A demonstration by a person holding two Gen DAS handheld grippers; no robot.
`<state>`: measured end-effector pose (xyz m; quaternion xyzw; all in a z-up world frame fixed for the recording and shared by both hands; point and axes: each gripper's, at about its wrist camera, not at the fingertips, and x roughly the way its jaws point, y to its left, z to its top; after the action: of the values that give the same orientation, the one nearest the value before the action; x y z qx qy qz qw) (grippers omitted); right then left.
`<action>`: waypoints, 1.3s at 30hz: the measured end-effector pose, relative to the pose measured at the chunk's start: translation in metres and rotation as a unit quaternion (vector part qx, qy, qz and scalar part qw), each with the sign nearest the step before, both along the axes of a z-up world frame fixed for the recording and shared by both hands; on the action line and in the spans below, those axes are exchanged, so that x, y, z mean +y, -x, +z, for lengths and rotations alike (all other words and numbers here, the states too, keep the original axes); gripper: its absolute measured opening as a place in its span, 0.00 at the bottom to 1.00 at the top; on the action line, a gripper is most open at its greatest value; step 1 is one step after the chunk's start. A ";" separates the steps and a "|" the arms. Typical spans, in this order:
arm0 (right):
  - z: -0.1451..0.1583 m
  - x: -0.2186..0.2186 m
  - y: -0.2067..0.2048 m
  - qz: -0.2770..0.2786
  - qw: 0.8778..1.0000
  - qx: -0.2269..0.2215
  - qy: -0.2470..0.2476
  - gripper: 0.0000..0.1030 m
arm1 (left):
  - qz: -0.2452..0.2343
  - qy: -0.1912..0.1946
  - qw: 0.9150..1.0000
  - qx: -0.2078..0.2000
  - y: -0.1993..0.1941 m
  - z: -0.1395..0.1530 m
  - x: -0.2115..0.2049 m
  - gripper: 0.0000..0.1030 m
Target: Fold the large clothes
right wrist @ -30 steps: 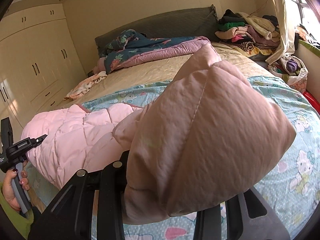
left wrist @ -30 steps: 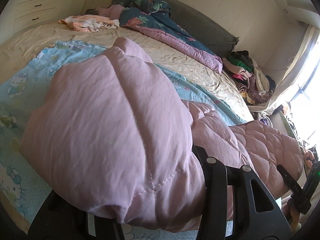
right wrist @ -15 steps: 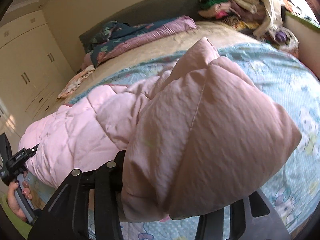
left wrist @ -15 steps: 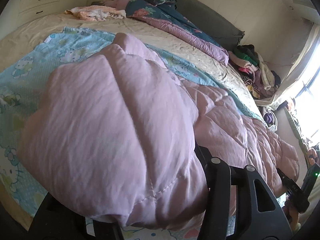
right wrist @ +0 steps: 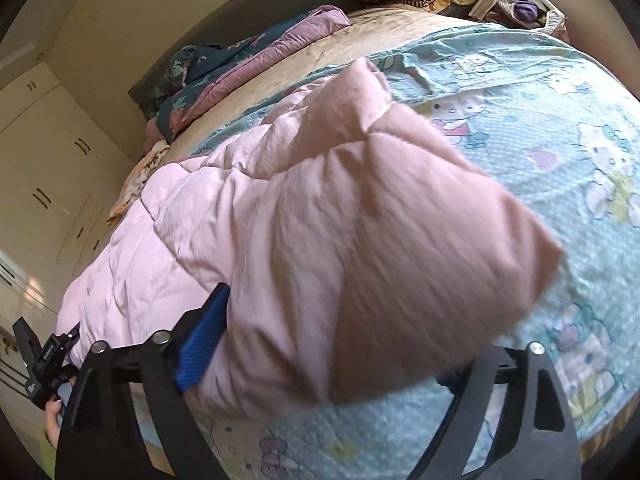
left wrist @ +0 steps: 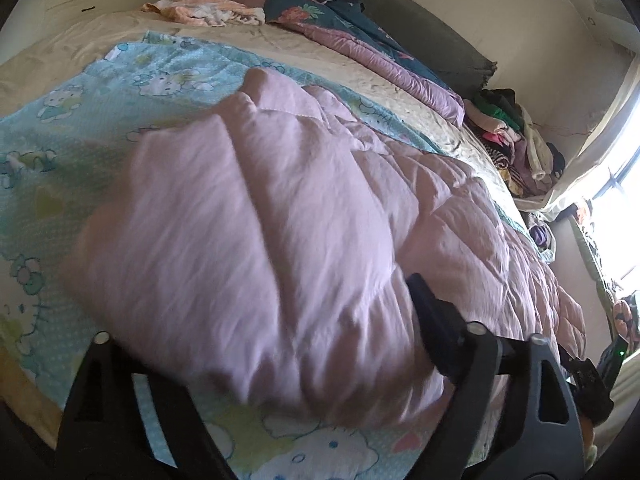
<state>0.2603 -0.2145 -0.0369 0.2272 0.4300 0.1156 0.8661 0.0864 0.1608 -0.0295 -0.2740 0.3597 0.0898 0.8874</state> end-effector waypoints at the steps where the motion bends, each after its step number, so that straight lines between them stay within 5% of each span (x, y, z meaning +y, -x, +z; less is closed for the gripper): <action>1: 0.002 -0.001 0.004 -0.002 1.000 0.001 0.007 0.90 | -0.001 -0.003 1.000 0.000 0.004 0.002 0.000 0.83; 9: 0.040 -0.014 0.044 -0.030 0.996 -0.045 0.067 0.95 | 0.010 -0.025 1.000 -0.013 0.040 0.026 -0.001 0.91; 14: 0.074 -0.012 0.069 -0.027 0.990 -0.101 0.090 0.96 | 0.016 -0.075 0.997 -0.030 0.059 0.054 -0.014 0.91; 24: 0.121 0.002 0.122 0.002 0.979 -0.177 0.098 0.96 | -0.033 -0.102 0.992 -0.062 0.082 0.088 -0.055 0.91; 39: 0.126 0.055 0.183 0.064 0.959 -0.226 0.159 0.96 | -0.090 -0.140 0.983 -0.083 0.109 0.089 -0.118 0.91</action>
<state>0.0772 -0.1599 0.0891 0.0265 0.2497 0.1494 0.9564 -0.0227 0.0428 0.0597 -0.1198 0.2925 0.0357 0.9481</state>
